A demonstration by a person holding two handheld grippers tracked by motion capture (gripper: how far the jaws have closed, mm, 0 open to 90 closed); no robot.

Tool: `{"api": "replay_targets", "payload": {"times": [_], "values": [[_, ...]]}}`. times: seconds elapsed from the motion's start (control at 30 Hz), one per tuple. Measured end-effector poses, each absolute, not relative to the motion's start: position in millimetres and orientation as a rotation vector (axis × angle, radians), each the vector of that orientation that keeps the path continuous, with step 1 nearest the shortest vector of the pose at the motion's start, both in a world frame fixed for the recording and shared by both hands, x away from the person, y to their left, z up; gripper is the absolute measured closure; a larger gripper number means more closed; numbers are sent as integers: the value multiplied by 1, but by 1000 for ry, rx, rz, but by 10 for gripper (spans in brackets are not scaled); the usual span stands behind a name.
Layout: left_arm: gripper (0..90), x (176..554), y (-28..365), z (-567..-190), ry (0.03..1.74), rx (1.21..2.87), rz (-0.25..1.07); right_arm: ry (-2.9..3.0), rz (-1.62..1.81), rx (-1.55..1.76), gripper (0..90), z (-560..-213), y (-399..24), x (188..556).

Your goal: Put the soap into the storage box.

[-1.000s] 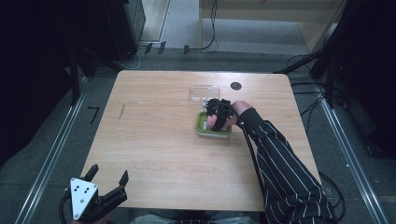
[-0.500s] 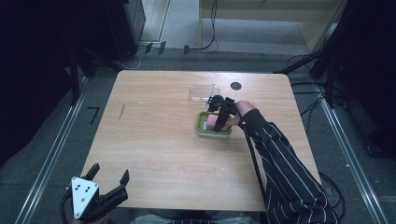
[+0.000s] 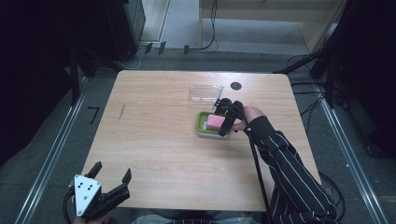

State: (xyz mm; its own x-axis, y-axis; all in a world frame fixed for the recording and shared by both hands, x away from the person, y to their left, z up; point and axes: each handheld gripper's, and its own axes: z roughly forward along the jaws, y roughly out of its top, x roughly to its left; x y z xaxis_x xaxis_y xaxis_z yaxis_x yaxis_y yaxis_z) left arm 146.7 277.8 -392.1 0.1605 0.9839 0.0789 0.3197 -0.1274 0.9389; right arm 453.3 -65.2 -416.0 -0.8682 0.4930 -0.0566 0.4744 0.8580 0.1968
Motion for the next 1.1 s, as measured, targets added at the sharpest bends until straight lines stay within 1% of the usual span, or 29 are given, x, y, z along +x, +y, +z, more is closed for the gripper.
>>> {"api": "replay_targets", "payload": {"times": [0.53,1.1], "values": [[134,158,271,-392,1244,1620,971,2881,164,938,60,-419,-101,414],[133,172,261,-393,1196,1647,937,2862,111,1073,59,-435,-146,374]]}}
